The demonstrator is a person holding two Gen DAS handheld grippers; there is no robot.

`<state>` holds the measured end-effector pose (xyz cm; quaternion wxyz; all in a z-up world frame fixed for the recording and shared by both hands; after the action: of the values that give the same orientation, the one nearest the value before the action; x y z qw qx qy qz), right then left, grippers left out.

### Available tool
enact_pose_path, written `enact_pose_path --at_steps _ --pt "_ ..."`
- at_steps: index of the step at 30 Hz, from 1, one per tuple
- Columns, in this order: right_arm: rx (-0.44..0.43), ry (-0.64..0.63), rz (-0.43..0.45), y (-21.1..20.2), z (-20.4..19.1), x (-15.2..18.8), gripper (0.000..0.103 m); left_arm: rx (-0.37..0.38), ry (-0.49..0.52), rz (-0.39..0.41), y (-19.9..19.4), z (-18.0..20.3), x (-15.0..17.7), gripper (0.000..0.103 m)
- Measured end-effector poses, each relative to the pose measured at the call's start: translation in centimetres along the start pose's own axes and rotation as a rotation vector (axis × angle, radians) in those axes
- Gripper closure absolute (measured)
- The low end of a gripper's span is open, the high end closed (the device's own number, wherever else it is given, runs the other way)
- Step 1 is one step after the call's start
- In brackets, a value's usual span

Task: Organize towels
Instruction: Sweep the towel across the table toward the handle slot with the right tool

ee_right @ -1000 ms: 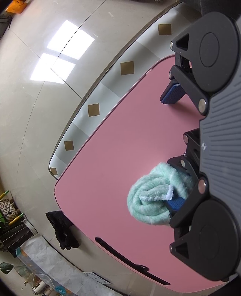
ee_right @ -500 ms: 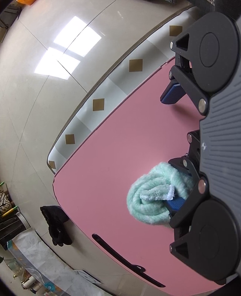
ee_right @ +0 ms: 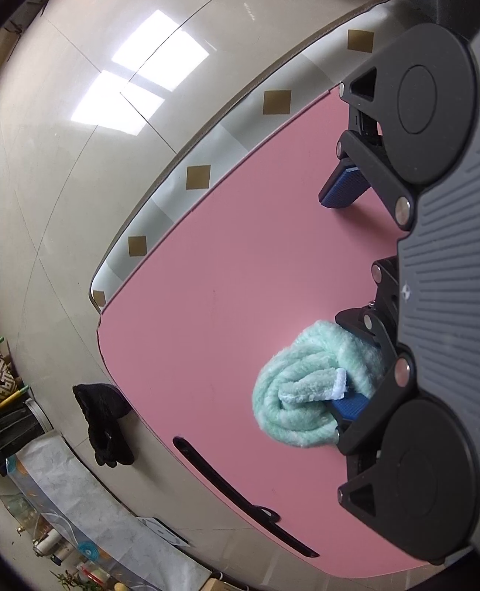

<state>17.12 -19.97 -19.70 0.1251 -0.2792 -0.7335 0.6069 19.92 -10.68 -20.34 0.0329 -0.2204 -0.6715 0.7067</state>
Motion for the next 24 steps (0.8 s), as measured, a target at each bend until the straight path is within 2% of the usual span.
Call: enact_pose_path --at_steps 24 --pt "-0.037 -0.166 -0.017 1.0 -4.6 1.8 0.004 -0.024 -0.081 -0.012 -0.5 -4.1 1.6 0.000"
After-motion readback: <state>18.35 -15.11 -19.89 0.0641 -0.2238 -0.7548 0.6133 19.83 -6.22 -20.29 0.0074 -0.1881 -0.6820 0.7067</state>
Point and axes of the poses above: each gripper's, at about its wrist camera, not at the fingertips, and y roughly the way its jaws point, z to its right, x to its underside, the point moved 6 cm from there along y, roughly the way its jaws point, and after that the axes turned 8 degrees about -z, right-handed, at the moved point
